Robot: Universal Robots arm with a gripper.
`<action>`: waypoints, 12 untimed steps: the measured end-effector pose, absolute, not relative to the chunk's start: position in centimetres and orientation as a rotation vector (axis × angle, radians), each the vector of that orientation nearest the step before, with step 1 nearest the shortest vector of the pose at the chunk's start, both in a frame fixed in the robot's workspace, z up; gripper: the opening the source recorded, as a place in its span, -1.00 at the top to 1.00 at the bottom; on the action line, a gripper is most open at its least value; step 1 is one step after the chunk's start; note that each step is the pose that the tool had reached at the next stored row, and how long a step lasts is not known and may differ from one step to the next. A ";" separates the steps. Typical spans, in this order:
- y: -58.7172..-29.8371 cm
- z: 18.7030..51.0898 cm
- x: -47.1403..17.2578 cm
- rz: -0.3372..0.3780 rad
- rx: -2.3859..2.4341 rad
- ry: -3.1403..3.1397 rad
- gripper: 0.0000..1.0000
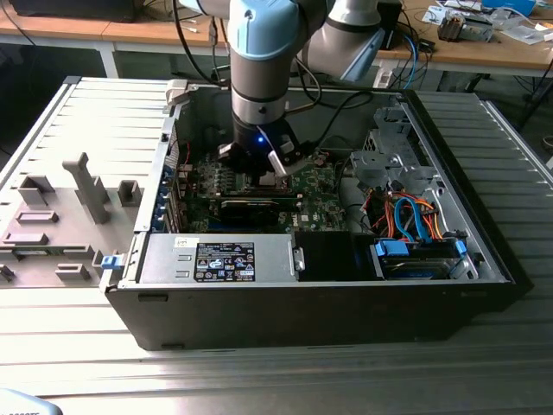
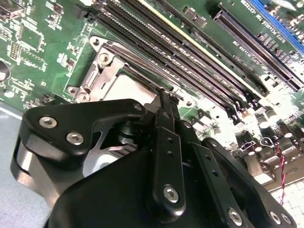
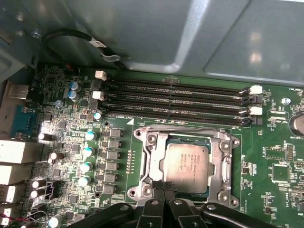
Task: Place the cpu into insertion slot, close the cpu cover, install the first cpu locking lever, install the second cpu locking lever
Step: 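Install the second cpu locking lever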
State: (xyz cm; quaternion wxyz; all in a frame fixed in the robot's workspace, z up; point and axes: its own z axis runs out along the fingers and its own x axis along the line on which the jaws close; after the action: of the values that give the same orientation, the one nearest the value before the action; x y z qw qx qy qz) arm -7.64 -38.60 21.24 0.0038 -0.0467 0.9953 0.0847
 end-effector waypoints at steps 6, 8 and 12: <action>-38.5 21.4 -6.8 0.266 -0.146 3.124 0.79; -38.5 21.5 -6.6 0.267 -0.146 3.125 0.79; -38.4 21.5 -6.2 0.267 -0.146 3.129 0.79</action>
State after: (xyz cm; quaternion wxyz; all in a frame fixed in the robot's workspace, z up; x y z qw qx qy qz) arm -6.19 -38.43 21.54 -0.0009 -0.0463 0.9953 0.0850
